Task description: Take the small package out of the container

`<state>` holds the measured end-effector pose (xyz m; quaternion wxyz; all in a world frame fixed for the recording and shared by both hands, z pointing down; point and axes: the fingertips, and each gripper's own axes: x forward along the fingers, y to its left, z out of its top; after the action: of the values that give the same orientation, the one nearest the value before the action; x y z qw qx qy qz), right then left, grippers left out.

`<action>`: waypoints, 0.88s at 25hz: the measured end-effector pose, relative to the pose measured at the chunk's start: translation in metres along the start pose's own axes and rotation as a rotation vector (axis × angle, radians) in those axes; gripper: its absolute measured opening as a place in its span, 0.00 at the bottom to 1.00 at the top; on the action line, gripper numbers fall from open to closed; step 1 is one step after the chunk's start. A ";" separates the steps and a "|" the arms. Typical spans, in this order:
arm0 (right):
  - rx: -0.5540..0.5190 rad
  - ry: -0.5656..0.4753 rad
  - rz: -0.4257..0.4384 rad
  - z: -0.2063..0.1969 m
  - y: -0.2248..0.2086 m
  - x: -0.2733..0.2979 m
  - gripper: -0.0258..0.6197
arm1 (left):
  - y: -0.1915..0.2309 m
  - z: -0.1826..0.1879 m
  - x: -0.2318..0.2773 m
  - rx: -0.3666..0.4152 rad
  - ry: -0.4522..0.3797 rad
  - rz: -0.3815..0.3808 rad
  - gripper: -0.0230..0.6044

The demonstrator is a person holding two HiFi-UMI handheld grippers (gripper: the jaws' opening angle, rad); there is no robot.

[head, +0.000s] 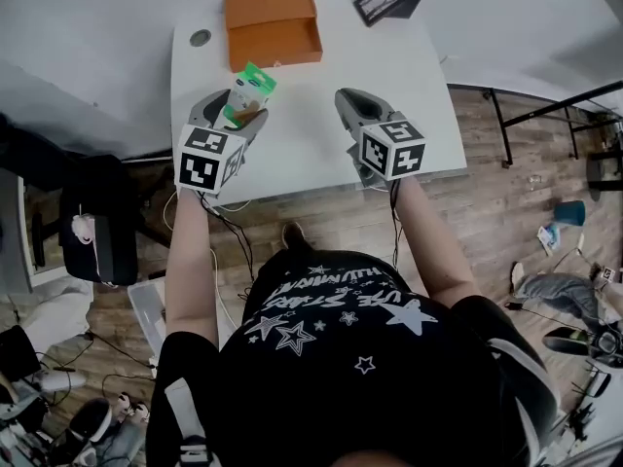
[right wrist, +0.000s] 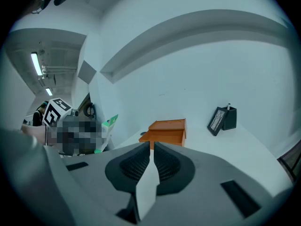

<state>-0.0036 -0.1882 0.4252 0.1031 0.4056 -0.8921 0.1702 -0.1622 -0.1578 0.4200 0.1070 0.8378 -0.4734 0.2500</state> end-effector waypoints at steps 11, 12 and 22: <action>-0.015 -0.001 0.047 -0.013 -0.009 -0.066 0.13 | -0.068 0.006 -0.028 -0.091 -0.044 0.065 0.59; -0.018 -0.001 0.050 -0.013 -0.010 -0.071 0.13 | -0.073 0.007 -0.030 -0.102 -0.049 0.069 0.59; -0.031 -0.004 0.077 -0.032 0.004 -0.127 0.13 | -0.127 -0.012 -0.068 -0.184 -0.082 0.099 0.59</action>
<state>0.0774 -0.0862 0.4131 0.1008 0.3695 -0.9099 0.1592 -0.0878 -0.0356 0.4025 0.1516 0.8096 -0.5391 0.1758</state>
